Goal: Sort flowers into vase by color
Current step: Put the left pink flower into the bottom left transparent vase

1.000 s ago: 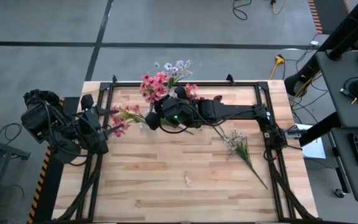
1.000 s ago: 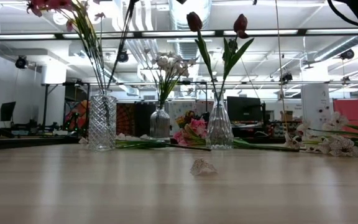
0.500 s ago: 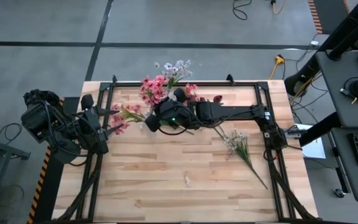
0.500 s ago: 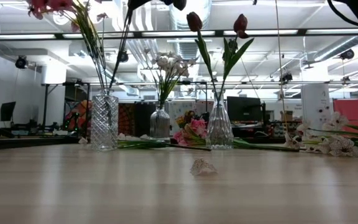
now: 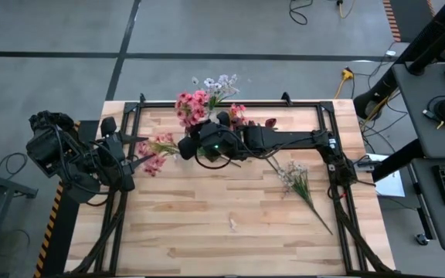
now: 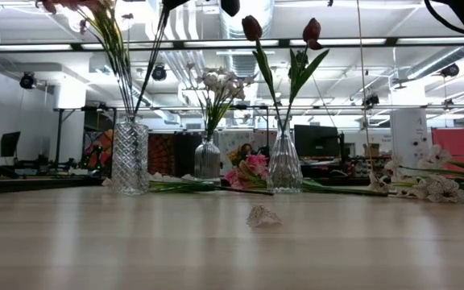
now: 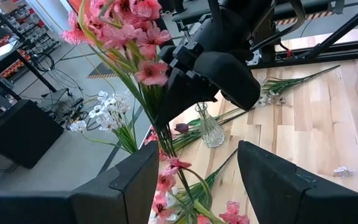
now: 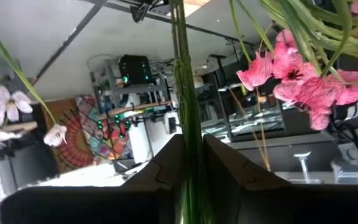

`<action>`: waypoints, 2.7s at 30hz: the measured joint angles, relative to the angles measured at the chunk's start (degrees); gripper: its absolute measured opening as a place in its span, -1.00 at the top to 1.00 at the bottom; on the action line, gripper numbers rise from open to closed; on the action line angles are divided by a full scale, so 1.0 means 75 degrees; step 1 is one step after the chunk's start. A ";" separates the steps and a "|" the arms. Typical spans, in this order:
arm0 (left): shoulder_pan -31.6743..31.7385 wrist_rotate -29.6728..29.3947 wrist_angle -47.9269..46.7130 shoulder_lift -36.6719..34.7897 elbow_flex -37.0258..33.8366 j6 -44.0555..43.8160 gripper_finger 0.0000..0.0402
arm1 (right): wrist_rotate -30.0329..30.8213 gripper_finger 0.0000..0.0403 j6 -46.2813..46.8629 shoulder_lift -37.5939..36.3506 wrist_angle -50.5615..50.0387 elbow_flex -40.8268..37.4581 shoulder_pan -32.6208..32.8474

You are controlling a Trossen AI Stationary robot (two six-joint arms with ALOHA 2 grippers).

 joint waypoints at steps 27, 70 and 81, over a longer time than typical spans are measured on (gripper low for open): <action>0.0002 0.0002 0.0021 0.0000 0.0000 0.0000 0.00 | 0.0012 0.16 -0.0048 0.0000 0.0095 0.0000 0.0000; 0.0003 0.0191 0.0155 0.0003 0.0003 0.0041 0.00 | -0.0948 0.37 0.0940 0.0000 0.0875 -0.0038 -0.0035; 0.0001 0.0191 0.0168 0.0003 0.0002 0.0040 0.00 | -0.0943 0.25 0.1532 0.0000 0.1166 -0.0038 -0.0035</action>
